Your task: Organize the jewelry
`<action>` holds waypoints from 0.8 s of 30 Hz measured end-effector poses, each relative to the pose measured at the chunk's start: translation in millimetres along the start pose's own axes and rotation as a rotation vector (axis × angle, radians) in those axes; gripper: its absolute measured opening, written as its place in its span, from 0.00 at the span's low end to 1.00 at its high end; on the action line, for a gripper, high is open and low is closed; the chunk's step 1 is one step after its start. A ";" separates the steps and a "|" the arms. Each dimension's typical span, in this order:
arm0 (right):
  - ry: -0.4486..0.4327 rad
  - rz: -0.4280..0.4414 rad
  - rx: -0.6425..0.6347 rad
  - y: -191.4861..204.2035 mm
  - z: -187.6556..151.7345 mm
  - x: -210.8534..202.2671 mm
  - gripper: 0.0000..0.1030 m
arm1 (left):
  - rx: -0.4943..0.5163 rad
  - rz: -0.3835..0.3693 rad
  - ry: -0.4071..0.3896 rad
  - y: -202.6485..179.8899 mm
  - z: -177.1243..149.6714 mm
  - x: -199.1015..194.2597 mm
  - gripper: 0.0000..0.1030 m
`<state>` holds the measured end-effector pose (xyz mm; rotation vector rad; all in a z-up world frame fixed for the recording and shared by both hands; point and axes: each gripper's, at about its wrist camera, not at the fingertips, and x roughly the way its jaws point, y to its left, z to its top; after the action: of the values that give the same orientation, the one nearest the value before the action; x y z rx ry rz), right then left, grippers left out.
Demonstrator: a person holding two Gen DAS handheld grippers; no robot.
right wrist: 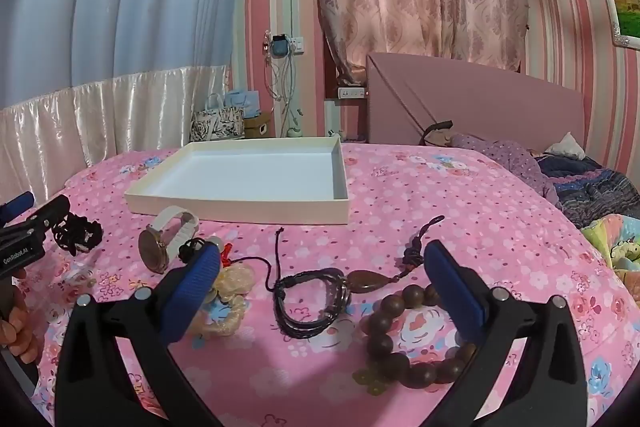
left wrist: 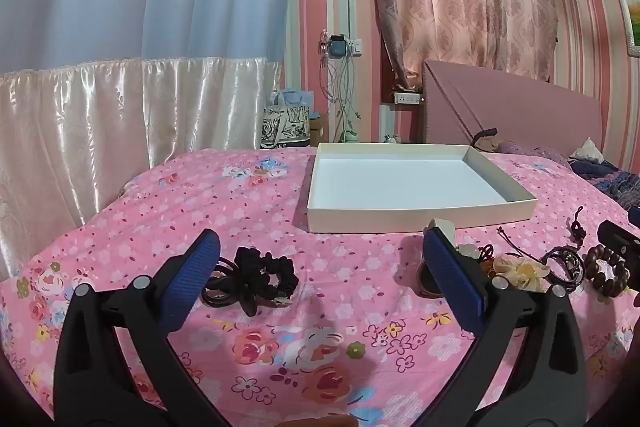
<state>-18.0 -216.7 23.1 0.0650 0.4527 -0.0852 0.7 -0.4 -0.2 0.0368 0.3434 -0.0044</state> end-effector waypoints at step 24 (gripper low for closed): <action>0.010 0.000 0.011 0.3 0.0 -0.2 0.98 | -0.012 -0.005 -0.001 -1.5 -0.2 0.4 0.97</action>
<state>-18.1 -216.3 23.2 0.0766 0.4622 -0.0871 1.0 -1.9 -0.5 0.0236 0.3424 -0.0072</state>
